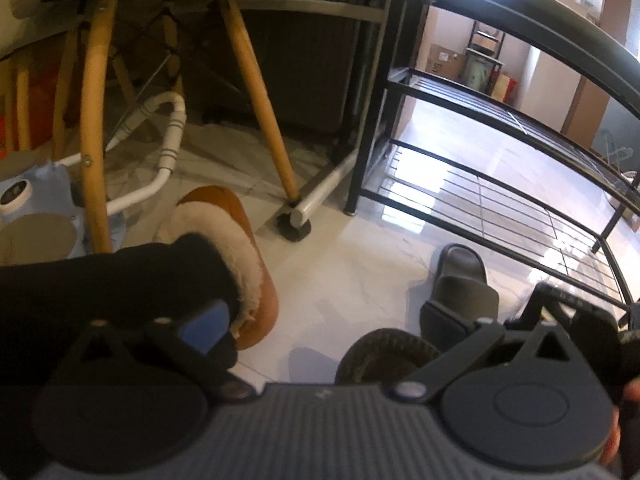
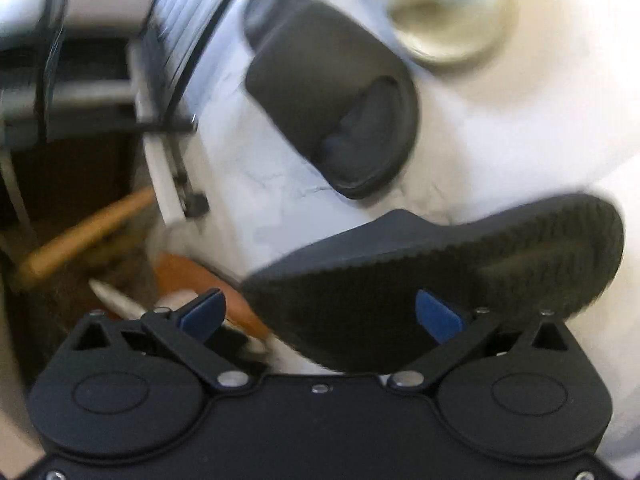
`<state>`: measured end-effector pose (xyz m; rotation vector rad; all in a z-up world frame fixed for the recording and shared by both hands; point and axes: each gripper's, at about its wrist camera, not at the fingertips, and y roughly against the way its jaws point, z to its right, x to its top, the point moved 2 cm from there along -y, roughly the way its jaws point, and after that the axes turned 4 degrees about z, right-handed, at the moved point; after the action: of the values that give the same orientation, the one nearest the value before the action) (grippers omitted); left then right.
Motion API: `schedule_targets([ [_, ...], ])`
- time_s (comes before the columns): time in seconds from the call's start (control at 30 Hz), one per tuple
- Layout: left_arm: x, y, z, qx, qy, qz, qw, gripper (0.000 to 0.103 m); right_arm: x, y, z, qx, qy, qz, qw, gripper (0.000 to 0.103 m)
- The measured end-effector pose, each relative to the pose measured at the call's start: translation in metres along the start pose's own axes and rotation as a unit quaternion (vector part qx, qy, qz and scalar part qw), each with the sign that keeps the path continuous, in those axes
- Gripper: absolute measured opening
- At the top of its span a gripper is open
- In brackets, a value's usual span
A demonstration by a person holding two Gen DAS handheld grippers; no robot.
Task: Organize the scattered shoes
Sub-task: 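Grasp the dark grey slide near the rack with the right tool and lift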
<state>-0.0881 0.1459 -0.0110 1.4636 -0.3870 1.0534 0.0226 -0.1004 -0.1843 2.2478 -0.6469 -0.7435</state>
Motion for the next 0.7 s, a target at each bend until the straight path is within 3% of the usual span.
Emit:
schedule_targets([
  [0.07, 0.000, 0.000, 0.001, -0.002, -0.004, 0.002, 1.0000, 0.102, 0.007, -0.007, 0.014, -0.010, -0.068, -0.010, 0.998, 0.103],
  [0.2, 0.001, 0.001, 0.001, 0.002, -0.011, 0.005, 0.9999, 0.102, 0.013, -0.028, 0.032, -0.041, -0.125, -0.014, 0.991, 0.103],
  [0.43, 0.000, -0.002, -0.002, 0.003, -0.005, -0.002, 1.0000, 0.102, 0.010, -0.048, 0.053, -0.002, -0.259, -0.080, 0.963, 0.103],
  [0.7, 0.000, -0.004, -0.001, 0.000, -0.003, -0.004, 1.0000, 0.102, 0.004, -0.025, 0.067, 0.022, -0.339, -0.037, 0.940, 0.103],
])
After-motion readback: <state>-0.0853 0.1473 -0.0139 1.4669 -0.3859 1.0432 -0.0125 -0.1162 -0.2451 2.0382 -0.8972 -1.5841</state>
